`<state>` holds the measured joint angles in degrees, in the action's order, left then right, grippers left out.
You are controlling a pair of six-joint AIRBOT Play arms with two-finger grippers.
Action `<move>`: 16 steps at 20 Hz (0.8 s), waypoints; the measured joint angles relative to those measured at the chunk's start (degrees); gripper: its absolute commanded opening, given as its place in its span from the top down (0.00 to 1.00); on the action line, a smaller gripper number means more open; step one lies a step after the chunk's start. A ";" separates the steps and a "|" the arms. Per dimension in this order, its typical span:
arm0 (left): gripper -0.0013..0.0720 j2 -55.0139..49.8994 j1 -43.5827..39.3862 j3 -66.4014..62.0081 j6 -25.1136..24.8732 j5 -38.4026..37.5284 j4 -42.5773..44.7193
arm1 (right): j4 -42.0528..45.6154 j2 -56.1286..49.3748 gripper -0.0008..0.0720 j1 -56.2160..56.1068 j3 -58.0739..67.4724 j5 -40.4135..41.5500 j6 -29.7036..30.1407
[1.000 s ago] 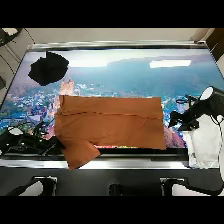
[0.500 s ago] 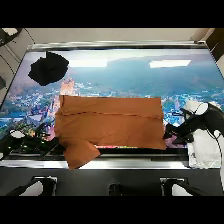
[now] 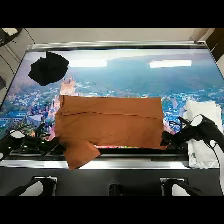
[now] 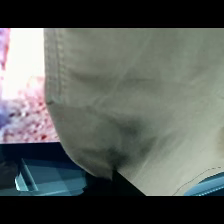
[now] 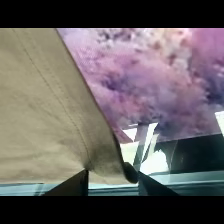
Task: Fold the shirts.
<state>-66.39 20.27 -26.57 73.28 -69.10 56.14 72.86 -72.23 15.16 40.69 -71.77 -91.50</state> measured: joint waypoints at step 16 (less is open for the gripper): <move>0.95 4.76 -0.02 -12.31 -3.89 -2.73 -3.98 | -0.63 3.56 0.94 -0.15 7.32 5.55 1.11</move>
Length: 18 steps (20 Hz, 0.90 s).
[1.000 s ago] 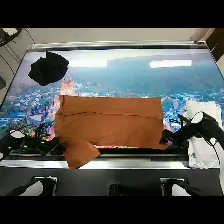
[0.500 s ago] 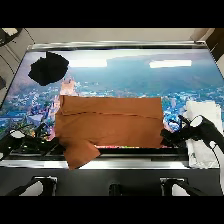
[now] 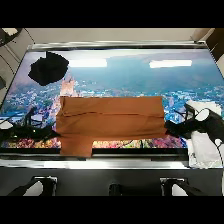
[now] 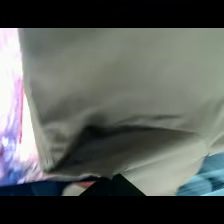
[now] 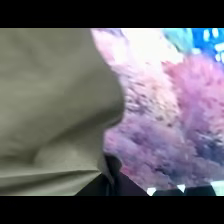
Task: Fold the shirts.
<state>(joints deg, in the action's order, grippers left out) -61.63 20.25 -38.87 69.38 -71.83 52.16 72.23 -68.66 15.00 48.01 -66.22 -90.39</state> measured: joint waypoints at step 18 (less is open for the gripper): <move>0.95 -37.05 -6.10 -41.09 8.90 -0.17 -3.32 | 1.57 -31.80 0.93 -6.05 39.89 4.63 -3.48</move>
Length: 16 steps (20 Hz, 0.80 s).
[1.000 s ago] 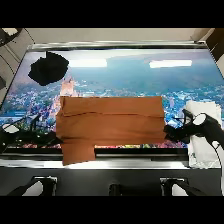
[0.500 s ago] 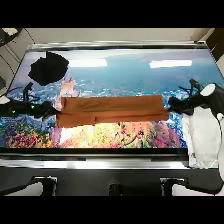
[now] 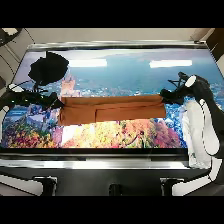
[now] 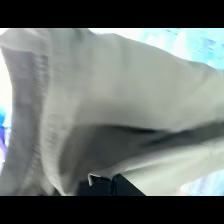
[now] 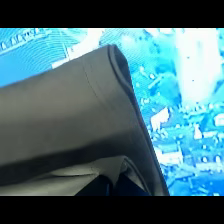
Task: Fold the shirts.
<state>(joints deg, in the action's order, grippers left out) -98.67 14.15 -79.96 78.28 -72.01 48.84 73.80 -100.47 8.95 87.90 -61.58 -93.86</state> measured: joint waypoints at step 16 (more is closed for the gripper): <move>0.50 5.38 -0.59 -3.89 -2.84 -1.99 -6.69 | -11.63 -3.65 0.11 7.98 1.07 -5.16 0.68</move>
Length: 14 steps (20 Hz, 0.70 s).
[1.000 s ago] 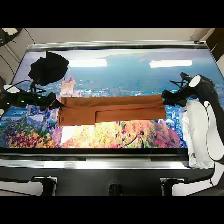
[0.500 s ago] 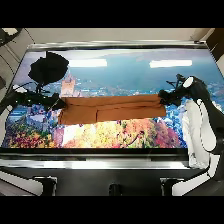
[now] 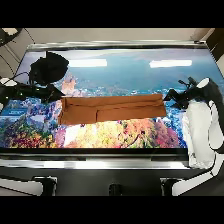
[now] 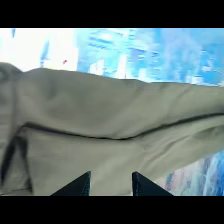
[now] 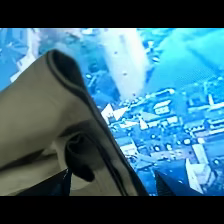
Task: Fold the shirts.
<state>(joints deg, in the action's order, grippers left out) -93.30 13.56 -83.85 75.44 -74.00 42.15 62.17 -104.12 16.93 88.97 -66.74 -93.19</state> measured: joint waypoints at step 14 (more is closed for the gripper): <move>0.54 14.05 -6.19 -0.17 -1.46 -0.02 -0.76 | -8.63 -5.79 0.93 0.59 -0.02 -4.50 2.12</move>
<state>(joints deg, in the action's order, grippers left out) -79.24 7.38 -84.03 73.97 -74.02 41.39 53.54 -109.91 17.52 88.95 -71.24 -91.07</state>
